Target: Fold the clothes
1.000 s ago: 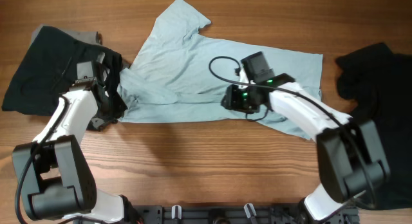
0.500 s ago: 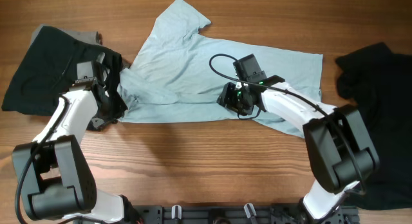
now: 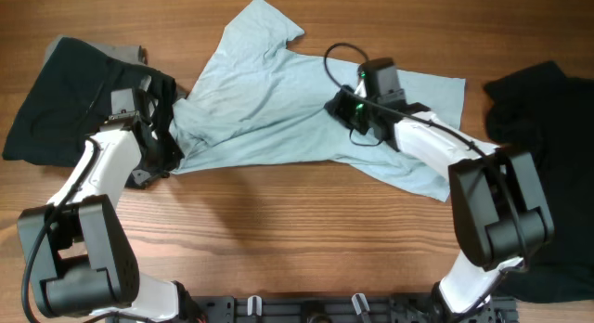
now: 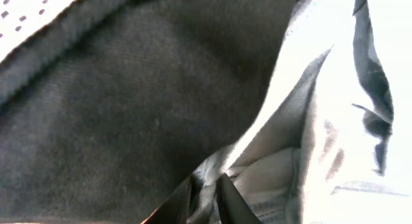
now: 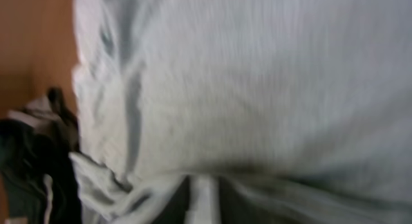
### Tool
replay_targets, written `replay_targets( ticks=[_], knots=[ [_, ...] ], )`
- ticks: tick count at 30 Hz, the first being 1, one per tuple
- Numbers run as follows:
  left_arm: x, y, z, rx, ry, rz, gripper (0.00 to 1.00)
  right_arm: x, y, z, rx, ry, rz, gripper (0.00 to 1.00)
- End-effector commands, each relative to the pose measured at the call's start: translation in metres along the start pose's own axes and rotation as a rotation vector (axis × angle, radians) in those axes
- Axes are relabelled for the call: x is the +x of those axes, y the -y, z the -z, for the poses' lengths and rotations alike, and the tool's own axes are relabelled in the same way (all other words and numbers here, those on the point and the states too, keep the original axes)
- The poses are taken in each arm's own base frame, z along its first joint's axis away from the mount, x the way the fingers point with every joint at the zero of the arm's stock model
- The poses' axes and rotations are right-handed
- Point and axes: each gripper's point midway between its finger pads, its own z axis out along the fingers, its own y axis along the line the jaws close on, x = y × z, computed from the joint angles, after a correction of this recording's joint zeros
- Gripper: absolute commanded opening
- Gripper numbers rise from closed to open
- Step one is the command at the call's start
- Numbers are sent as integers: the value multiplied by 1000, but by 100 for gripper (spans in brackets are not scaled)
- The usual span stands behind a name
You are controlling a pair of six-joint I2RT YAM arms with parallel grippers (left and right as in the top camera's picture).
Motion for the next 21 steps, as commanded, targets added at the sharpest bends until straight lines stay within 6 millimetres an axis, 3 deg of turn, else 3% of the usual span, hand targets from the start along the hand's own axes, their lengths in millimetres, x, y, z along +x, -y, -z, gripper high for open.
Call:
replay_targets(
  ticks=[1, 6, 9, 11, 16, 20, 21],
  knots=[
    [1, 2, 3, 9, 7, -22, 13, -10, -13, 10, -59, 7, 8, 66],
    [1, 2, 3, 9, 8, -22, 18, 17, -31, 12, -165, -126, 134, 67],
    [1, 2, 3, 9, 7, -22, 19, 52, -48, 13, -236, -245, 210, 62],
    [1, 2, 3, 9, 7, -22, 19, 79, -50, 5, -196, -291, 232, 57],
    [1, 3, 3, 16, 5, -22, 20, 115, -56, -19, -35, -205, 274, 56],
    [1, 3, 3, 16, 5, -22, 20, 134, -65, -33, -46, -190, 305, 56],
    [2, 3, 3, 15, 3, -21, 28, 139, -63, -36, -40, -201, 316, 56]
  ],
)
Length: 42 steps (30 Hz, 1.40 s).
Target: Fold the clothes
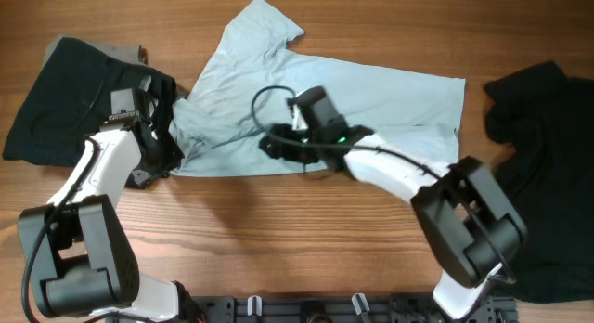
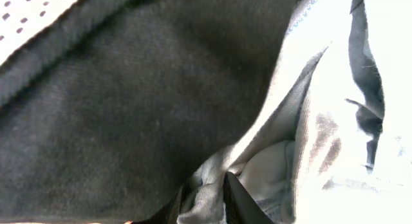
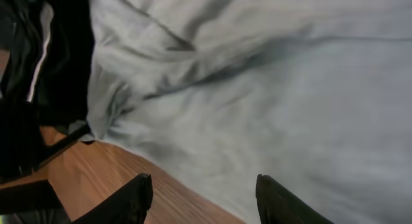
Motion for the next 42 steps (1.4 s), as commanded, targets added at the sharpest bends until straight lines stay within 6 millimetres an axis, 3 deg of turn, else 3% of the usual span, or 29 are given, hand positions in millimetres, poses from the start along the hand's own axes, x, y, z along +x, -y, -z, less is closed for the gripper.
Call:
replay_targets(
  ticks=[1, 2, 5, 8, 12, 14, 16, 18, 22, 24, 26, 29, 30, 32, 39, 42],
  knots=[
    [3, 3, 3, 14, -3, -18, 49, -5, 11, -9, 66, 45, 7, 59],
    [7, 7, 3, 43, -22, -20, 68, -2, 10, -7, 68, 33, 55, 61],
    [18, 24, 14, 151, -62, -96, 77, -3, -1, 9, 61, 33, 148, 65],
    [17, 25, 48, 172, -14, -99, 81, -13, -23, 48, 61, 92, 235, 68],
    [10, 40, 97, 292, 117, -120, 81, -27, -23, 107, 176, 209, 236, 74],
    [2, 55, 118, 387, 195, -141, 74, -30, -17, 134, 219, 244, 213, 76],
    [-6, 59, 123, 404, 236, -149, 64, -32, -9, 151, 238, 258, 174, 76],
    [-13, 63, 115, 414, 242, -148, 48, -36, 2, 164, 258, 267, 129, 76],
    [-2, 91, 86, 496, 124, -192, 32, -35, 31, 179, 311, 236, 46, 76],
    [9, 106, 54, 462, 60, -261, 22, -32, 38, 181, 331, 221, 32, 77],
    [12, 113, 31, 424, 35, -284, 24, -32, 39, 181, 332, 220, 31, 78],
    [13, 121, 9, 412, 8, -277, 47, -30, 40, 181, 337, 213, 28, 79],
    [12, 122, 4, 410, 6, -269, 49, -29, 41, 181, 341, 207, 26, 79],
    [12, 123, -7, 404, -5, -256, 50, -27, 42, 181, 346, 199, 32, 80],
    [10, 106, -15, 301, 5, -247, 54, -28, 43, 181, 350, 199, 47, 80],
    [4, 110, -14, 313, 32, -253, 47, -28, 43, 181, 350, 199, 47, 80]
  ],
)
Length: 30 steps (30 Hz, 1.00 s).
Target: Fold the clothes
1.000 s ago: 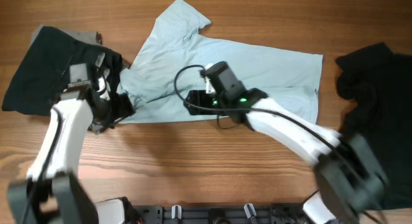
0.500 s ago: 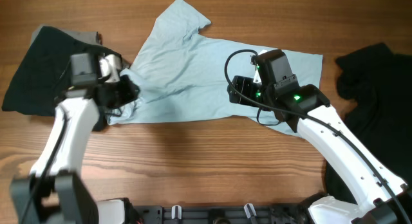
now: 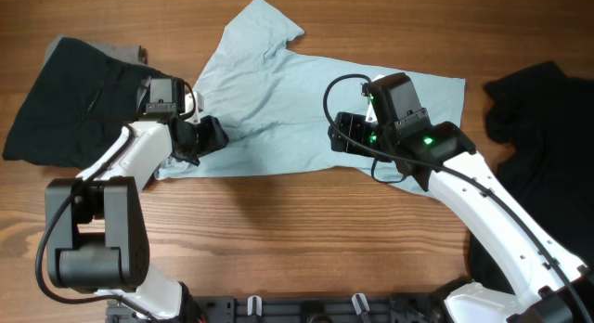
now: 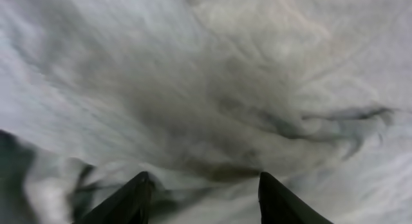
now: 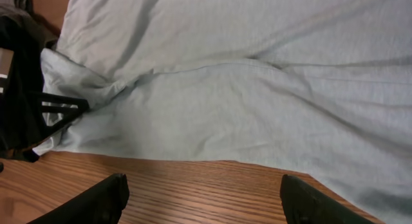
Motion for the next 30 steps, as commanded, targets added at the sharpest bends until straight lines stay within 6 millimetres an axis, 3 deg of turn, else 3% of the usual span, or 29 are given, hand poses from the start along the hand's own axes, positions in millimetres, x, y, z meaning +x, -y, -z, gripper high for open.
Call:
replay_targets(
  ticks=[1, 5, 9, 15, 21, 27, 29, 30],
  knots=[
    [-6, -4, -3, -27, 31, 0, 39, -4, -1, 5, 3, 22, 21, 81],
    [-10, -2, -2, -16, 46, -5, 4, -4, -1, 5, 3, 21, 22, 81],
    [-15, 11, 4, 41, 50, -12, 4, -4, -1, 5, 3, 21, 22, 81],
    [-43, 47, 21, 157, 148, -76, 4, -5, 0, 5, 8, 24, 22, 82],
    [-63, 79, 11, 171, 267, -181, 4, -4, 1, 5, 12, 21, 21, 82],
    [-61, 109, -7, 216, 297, -256, 4, -4, 1, 5, 13, 19, 19, 82],
    [-64, 116, -6, 230, 317, -267, 20, -4, 1, 5, 13, 19, 20, 82],
    [-65, 116, -5, 233, 322, -268, 33, -4, 1, 5, 13, 19, 20, 82]
  ],
)
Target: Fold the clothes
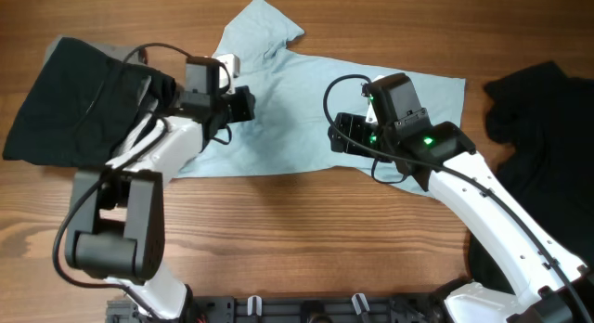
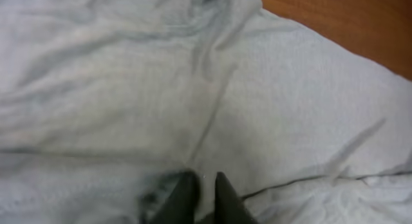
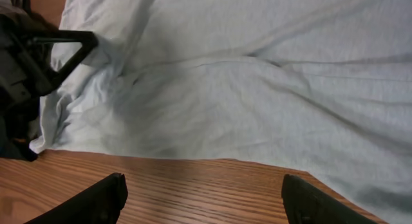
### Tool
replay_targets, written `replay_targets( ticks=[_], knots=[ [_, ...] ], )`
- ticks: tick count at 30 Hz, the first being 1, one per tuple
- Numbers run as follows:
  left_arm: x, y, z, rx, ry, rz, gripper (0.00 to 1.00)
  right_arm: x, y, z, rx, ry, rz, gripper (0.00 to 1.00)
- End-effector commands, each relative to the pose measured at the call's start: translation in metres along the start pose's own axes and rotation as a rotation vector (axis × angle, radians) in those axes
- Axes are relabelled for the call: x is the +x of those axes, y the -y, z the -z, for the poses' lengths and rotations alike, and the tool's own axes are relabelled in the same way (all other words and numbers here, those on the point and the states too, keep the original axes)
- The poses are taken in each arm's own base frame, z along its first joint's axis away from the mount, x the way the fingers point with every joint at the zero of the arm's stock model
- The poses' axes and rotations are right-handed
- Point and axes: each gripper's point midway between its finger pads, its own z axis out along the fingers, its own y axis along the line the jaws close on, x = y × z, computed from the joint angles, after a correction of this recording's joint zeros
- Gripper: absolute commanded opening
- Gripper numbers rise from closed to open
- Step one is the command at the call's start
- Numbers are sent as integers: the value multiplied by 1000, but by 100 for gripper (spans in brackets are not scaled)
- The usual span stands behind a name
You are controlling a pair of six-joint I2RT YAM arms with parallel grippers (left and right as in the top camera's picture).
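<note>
A light blue T-shirt (image 1: 288, 109) lies spread across the middle of the wooden table (image 1: 278, 221), with its sleeve toward the far edge. My left gripper (image 1: 244, 105) rests on the shirt's left part. In the left wrist view its fingers (image 2: 187, 188) stand almost together on the shirt (image 2: 290, 121), with a sliver of cloth pinched between them. My right gripper (image 1: 340, 135) hovers over the shirt's middle. It is wide open (image 3: 203, 182), with bare wood between its fingers and the shirt's near hem (image 3: 257, 89) just ahead.
A black garment (image 1: 74, 100) lies at the far left, touching the shirt's left edge. Another black garment (image 1: 543, 156) is heaped at the right edge. My left arm shows at the left of the right wrist view (image 3: 38, 56). Bare wood runs along the near side.
My left gripper has moved from the shirt's lower left edge up and to the right and is now shut on the cloth. The shirt's left part has shifted. The right arm has not moved.
First both grippers were shut on the shirt, the left at its left edge by the black garment, the right at its middle right. Then the right stood open further left and the shirt lay flatter. Later both were open. Now the left pinches the shirt higher up.
</note>
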Motion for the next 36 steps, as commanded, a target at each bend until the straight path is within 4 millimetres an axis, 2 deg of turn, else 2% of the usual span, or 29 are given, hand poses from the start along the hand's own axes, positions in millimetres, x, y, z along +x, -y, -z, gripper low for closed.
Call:
replay_targets(
  ticks=[1, 2, 3, 4, 7, 8, 10, 12, 14, 16, 19, 20, 22, 26, 28, 30, 33, 34, 36],
  knots=[
    [-9, 5, -2, 6, 31, -16, 53, -5, 0, 5, 9, 25, 21, 82],
    [-9, 4, -2, 4, 28, -13, 72, -5, 0, 5, 9, 24, 21, 82],
    [-8, 3, -2, 1, 24, -11, 77, -5, 0, 5, 10, 24, 20, 82],
    [-7, 2, 0, -3, 18, -6, 80, -4, 1, 5, 11, 22, 21, 82],
    [-3, 1, 8, -14, -3, 4, 78, -3, 2, 5, 15, 16, 21, 82],
    [-1, 0, 12, -20, -14, 9, 76, -2, 2, 5, 17, 13, 20, 82],
    [8, -2, 18, -40, -53, 23, 60, -1, 3, 5, 19, 10, 20, 82],
    [15, -3, 18, -49, -80, 24, 53, -1, 3, 5, 19, 10, 19, 83],
    [25, -14, 10, -106, -105, 27, 50, -2, 2, 5, 17, 13, 20, 83],
    [30, -20, 2, -124, -118, 27, 44, -2, 2, 5, 17, 12, 20, 83],
    [32, -23, -8, -123, -117, 27, 26, -1, 3, 5, 20, 7, 18, 83],
    [30, -23, -11, -119, -107, 23, 22, 0, 3, 5, 21, 6, 18, 83],
    [21, -20, -13, -105, -70, 14, 6, -1, 3, 5, 19, 9, 16, 83],
    [-16, 7, -4, 4, 60, 42, 4, -1, 3, 5, 19, 10, 18, 83],
    [-34, 24, 4, 75, 120, 32, 4, -1, 3, 5, 19, 10, 17, 83],
    [-43, 31, 8, 104, 153, 16, 4, -2, 3, 5, 18, 11, 18, 83],
    [-35, 27, 8, 84, 118, 14, 13, -1, 3, 5, 19, 10, 17, 83],
    [-29, 20, 9, 55, 96, 25, 18, -1, 3, 5, 19, 10, 17, 83],
    [-17, -6, 19, -74, 48, 68, 52, -1, 3, 5, 19, 10, 18, 82]
  ],
)
